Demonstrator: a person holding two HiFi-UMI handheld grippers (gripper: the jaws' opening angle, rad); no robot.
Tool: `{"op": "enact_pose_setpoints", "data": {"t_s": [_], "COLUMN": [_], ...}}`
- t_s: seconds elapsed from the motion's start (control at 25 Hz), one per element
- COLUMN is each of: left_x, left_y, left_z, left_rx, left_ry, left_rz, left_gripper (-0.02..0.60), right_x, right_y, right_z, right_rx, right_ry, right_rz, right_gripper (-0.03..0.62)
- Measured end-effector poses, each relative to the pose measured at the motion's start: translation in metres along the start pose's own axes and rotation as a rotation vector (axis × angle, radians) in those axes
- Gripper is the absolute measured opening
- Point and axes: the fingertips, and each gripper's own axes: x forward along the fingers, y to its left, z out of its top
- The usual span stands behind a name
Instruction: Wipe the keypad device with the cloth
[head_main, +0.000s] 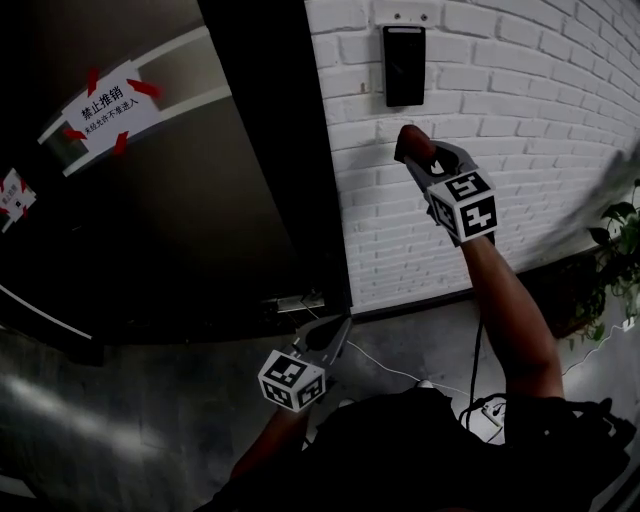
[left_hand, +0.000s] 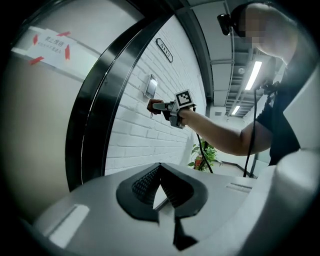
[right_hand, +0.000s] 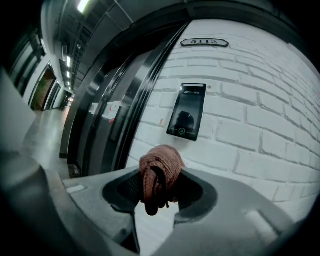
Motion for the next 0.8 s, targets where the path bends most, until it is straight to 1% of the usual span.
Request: {"op": "enact_pose_setpoints", "data": {"t_s": [0.2,0.32,0.48,0.6,0.72,0.8], "left_x": [0.003,0.007,0.011,0.016,0.020,0.025], "left_y": [-0.004,-0.004,-0.021,-0.034,-0.045,-0.057], "left_z": [-0.011,-0.016,-0.017,-0.017,-0.006,0.002], "left_rx": [0.000,0.006,0.013,0.022,0.027,0.037], "left_ry": [0.041,0.051,0.038,0.025,-0.015,-0.038], "left_rz": [-0.070,-0.086,-0.092,-0.077,-0.035,-0.014], "left_gripper": [0.017,0.017,0.017,0.017,0.017,0.017], "right_x": [-0.054,-0.092,-0.147,-0.181,-0.215,-0.235], "right_y": [0.053,0.079,0.105,0.120,0.126,0.128], "right_z": [-0.035,-0.064,-0.103,-0.122,-0.128,-0.134], "right_rx": [0.065,0.125,0.229,0.268,0.307,0.309], "right_ry": [-0.046,-0.044,-0.024,-0.016,-0.021,-0.013], "right_rz": [0.117,0.166,0.200,0.206,0.213,0.231], "right_gripper": [0.144,0.144,0.144,0.144,0.144,0.144]}}
